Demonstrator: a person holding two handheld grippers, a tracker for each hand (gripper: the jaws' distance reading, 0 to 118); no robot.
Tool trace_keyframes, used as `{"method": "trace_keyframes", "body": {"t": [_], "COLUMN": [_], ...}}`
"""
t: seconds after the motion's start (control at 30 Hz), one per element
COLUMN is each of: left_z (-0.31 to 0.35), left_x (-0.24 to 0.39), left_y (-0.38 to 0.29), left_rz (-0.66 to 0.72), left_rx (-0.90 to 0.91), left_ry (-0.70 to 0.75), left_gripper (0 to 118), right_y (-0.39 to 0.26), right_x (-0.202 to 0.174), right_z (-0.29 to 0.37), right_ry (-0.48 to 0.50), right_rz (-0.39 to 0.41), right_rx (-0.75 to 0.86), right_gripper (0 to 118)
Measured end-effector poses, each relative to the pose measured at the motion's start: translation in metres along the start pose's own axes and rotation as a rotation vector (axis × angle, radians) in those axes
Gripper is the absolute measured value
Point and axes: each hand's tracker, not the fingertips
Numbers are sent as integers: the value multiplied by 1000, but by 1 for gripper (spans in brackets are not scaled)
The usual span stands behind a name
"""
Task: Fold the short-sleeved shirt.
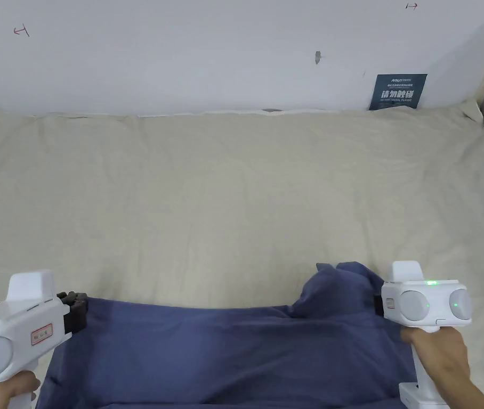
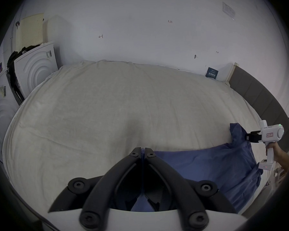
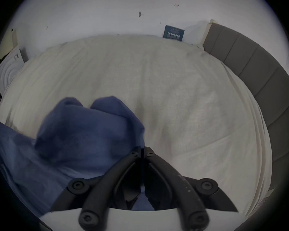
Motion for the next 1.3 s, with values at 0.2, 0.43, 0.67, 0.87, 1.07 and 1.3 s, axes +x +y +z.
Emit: {"method": "trace_keyframes", "body": {"t": [0.2, 0.43, 0.67, 0.87, 1.07, 1.3], "left_z": [32, 79, 103, 88, 70, 87], "left_x": [-7, -21, -25, -25, -22, -13], "left_y": [-14, -41, -99, -157, -186, -164], "left_rz": [29, 89, 100, 81, 66, 110], "left_rx": [20, 33, -48, -175, -264, -198], "left_ry": [30, 57, 74, 124, 165, 133], "left_gripper": [3, 3, 3, 3, 3, 108], "right_y": [-20, -76, -156, -216, -244, -210], "right_x": [10, 30, 44, 49, 54, 44], "right_z": [101, 219, 249, 206, 170, 208], "right_ry": [100, 165, 210, 178, 176, 89], "right_rz": [-64, -86, -140, -203, -297, -238], "right_rx": [178, 314, 271, 98, 5, 121], "right_gripper": [4, 4, 4, 4, 4, 70]}}
